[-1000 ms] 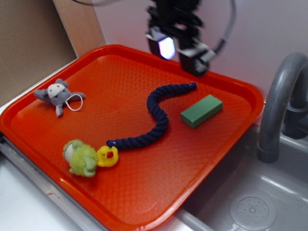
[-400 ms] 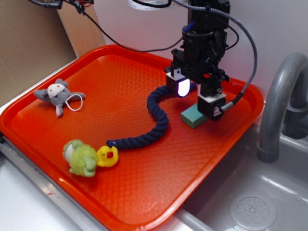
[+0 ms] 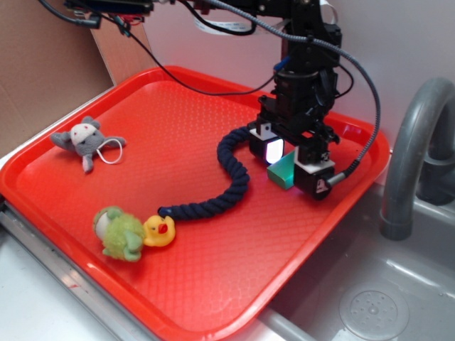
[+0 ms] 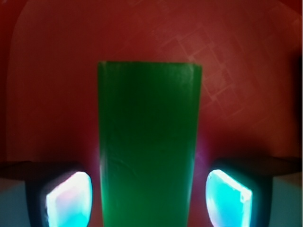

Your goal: Grab the green block.

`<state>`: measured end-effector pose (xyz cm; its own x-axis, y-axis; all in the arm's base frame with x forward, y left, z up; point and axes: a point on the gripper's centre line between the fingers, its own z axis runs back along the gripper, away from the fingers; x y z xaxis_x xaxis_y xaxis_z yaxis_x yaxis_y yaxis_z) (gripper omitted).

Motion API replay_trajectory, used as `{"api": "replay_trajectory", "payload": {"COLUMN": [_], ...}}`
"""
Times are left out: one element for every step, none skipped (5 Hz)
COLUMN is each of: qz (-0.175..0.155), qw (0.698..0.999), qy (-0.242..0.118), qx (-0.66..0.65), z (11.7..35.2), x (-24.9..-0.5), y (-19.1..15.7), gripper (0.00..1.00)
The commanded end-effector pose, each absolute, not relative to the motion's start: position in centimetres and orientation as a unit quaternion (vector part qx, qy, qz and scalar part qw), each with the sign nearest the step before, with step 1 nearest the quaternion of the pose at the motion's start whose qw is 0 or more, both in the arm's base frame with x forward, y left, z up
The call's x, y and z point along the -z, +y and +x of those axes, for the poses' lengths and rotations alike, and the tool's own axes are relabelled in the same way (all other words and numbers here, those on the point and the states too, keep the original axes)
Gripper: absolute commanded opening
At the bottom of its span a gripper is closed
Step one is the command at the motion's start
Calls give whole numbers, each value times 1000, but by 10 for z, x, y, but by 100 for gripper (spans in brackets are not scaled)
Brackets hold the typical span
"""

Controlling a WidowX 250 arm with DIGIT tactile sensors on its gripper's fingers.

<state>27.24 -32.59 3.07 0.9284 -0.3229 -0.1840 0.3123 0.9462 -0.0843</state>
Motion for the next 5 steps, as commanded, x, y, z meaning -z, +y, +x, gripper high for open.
{"api": "replay_trajectory", "payload": {"qz": [2, 29, 15, -60, -82], "qw": [980, 980, 985, 987, 984], "qy": [85, 74, 56, 7, -39], "qx": [182, 181, 165, 146, 153], "z": [270, 269, 257, 246, 240], "x": [-28, -40, -77, -115, -142], "y": [-325, -319, -293, -237, -196], "gripper": [0, 0, 0, 0, 0]}}
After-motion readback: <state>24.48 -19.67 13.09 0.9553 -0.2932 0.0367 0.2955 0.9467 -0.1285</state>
